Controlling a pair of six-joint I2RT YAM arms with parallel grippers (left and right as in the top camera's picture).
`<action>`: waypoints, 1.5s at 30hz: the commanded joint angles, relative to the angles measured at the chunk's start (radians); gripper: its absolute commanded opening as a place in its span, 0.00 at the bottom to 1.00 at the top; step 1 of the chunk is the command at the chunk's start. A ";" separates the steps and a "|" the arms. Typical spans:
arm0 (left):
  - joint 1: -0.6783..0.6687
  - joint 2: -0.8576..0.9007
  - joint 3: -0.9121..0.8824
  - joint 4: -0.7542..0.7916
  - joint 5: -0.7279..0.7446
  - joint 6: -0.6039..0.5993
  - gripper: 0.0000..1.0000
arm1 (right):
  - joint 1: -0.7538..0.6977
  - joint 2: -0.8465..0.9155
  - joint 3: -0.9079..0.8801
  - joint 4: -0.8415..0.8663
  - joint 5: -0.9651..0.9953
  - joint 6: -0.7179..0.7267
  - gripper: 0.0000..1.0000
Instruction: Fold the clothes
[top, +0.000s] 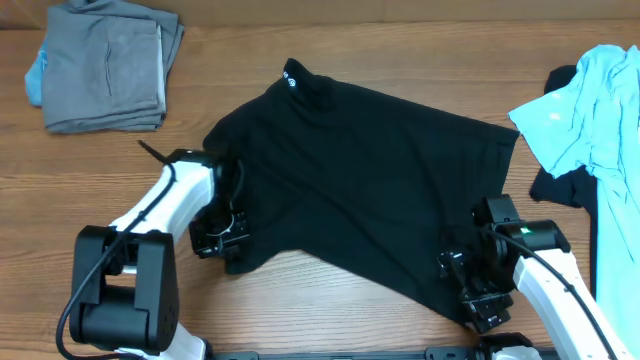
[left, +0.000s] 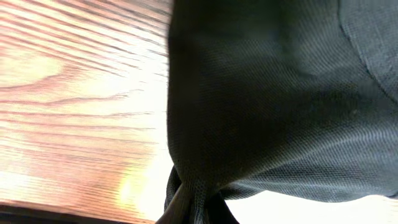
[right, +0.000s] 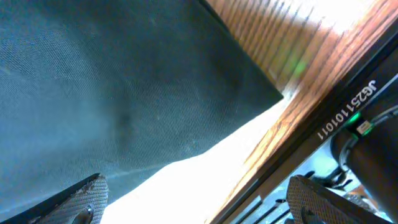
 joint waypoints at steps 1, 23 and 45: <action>0.014 -0.001 0.031 -0.004 -0.021 0.000 0.04 | 0.006 -0.005 -0.018 0.002 -0.013 0.023 0.96; 0.014 -0.088 0.070 -0.019 -0.022 -0.031 0.04 | 0.042 0.054 -0.148 0.166 -0.088 0.059 0.96; 0.014 -0.103 0.072 -0.019 -0.025 -0.027 0.04 | 0.124 0.204 -0.148 0.322 -0.048 0.072 0.43</action>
